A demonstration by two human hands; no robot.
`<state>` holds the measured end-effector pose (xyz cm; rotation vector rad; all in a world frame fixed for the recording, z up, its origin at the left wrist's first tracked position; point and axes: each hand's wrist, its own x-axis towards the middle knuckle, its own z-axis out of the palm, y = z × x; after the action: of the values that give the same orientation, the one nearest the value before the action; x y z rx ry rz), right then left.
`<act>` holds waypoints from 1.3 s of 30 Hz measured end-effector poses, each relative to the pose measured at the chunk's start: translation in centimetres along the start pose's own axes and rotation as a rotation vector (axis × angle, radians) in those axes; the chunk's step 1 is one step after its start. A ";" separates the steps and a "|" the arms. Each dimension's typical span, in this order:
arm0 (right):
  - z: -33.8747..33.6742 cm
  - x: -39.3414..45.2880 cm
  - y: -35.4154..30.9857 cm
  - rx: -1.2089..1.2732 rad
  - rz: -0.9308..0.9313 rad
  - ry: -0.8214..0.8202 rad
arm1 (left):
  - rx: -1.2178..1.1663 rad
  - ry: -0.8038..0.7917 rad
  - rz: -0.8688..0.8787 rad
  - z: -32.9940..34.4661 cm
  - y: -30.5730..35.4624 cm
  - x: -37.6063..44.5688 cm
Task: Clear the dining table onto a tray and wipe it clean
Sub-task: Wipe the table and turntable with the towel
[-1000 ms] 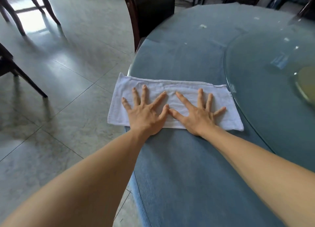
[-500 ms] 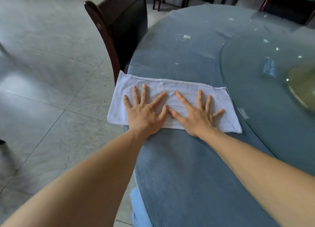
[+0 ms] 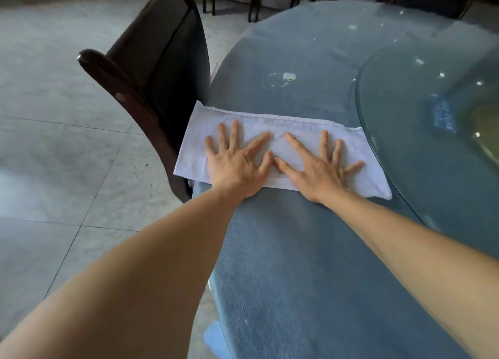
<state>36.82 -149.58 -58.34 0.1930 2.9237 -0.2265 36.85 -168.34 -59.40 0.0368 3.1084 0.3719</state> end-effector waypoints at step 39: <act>-7.6 37.5 -4.2 0.045 0.414 0.145 | -0.046 -0.141 0.412 -0.9 1.6 45.5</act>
<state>-1.60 -148.18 -58.28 0.8407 2.9319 -0.2187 -8.63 -165.83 -58.54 0.6779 2.9339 0.4224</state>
